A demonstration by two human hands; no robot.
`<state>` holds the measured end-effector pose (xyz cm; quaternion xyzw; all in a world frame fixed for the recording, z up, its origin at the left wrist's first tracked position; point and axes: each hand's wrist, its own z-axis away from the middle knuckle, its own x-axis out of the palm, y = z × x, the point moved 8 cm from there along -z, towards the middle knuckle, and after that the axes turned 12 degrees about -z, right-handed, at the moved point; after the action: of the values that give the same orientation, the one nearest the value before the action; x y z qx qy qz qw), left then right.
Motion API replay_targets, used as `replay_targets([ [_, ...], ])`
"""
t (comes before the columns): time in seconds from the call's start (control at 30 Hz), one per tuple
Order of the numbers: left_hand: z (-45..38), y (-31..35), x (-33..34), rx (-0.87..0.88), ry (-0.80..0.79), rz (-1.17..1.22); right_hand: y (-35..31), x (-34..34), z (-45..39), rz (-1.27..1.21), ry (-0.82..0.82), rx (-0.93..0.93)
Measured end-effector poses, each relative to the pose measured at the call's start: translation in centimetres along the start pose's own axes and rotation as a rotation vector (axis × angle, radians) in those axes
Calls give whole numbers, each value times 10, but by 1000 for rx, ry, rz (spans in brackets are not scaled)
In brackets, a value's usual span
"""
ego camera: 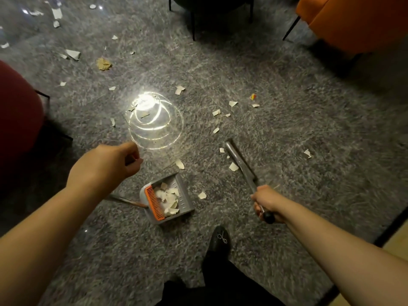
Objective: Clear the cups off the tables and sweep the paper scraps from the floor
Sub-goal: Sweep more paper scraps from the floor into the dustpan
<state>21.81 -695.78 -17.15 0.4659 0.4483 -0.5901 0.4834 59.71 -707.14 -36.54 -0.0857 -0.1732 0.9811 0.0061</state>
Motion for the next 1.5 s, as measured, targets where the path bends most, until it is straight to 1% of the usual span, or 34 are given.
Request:
replay_targets([
  [0.2,9,-13,3,11,33,8,10,37,23,164,-32,-4],
  [0.33,18,-23,8,15,27,17,23,59,44,206,-62,24],
  [0.57,37,-47,17,3,-3,72,61,132,81,158,-154,55],
  [0.63,45,-49,18,16,14,83,73,157,95,140,-187,73],
  [0.73,53,-48,18,35,22,96,88,187,113,59,-244,96],
  [0.87,62,-51,18,65,30,111,91,208,138,-32,-294,86],
  [1.03,74,-68,20,76,11,171,92,213,164,-92,-275,89],
  [1.13,87,-90,20,15,3,233,92,214,175,-114,-237,58],
  [1.27,106,-129,15,-104,59,262,84,219,177,-137,-203,25],
  [1.37,110,-157,8,-177,92,271,66,224,171,-138,-181,-18],
  [1.5,103,-193,5,-264,95,269,31,231,155,-151,-182,-46],
])
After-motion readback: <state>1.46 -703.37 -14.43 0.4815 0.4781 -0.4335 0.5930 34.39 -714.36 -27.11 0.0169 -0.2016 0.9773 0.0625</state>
